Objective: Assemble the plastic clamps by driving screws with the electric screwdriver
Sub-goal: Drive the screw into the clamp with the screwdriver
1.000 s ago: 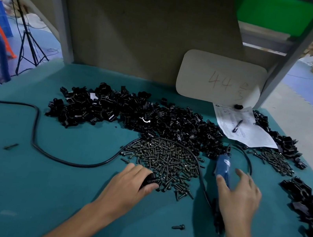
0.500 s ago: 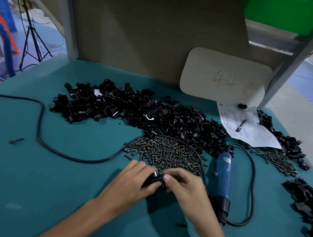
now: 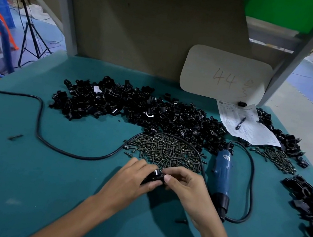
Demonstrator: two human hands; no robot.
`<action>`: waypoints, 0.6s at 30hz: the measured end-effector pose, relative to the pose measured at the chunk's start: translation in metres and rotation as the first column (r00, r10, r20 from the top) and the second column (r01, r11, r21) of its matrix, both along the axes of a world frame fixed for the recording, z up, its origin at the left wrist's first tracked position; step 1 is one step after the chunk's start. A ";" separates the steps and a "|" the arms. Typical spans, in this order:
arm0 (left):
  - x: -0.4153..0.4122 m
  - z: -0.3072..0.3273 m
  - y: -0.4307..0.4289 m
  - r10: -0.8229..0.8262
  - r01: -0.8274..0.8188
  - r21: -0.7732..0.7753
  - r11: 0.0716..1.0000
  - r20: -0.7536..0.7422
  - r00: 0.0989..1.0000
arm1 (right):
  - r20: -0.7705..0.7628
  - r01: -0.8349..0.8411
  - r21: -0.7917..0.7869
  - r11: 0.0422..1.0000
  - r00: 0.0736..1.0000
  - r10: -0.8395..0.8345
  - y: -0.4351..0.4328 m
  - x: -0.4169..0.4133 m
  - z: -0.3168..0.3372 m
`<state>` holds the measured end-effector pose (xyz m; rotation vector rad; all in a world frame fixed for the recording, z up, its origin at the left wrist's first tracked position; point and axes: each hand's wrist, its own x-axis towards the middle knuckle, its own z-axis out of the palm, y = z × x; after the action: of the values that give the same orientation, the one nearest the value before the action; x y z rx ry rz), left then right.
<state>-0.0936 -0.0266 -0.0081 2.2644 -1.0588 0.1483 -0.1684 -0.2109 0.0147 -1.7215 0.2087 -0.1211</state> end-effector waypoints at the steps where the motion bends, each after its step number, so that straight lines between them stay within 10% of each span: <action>1: 0.000 0.000 0.000 -0.001 0.001 -0.004 1.000 -0.001 1.000 | -0.002 0.000 0.012 1.000 1.000 0.000 0.000 0.000 0.001; 12: -0.002 0.003 0.000 0.019 -0.019 0.004 1.000 0.039 0.999 | 0.044 0.148 -0.366 0.919 0.989 -0.142 -0.035 -0.002 0.022; 18: -0.003 0.006 -0.002 0.020 -0.020 0.010 1.000 0.034 0.999 | -0.077 -0.124 -0.195 0.973 0.991 0.110 -0.029 0.001 0.019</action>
<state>-0.0965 -0.0282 -0.0021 2.2894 -1.0569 0.1914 -0.1670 -0.2399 0.0335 -1.9346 0.1466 0.0021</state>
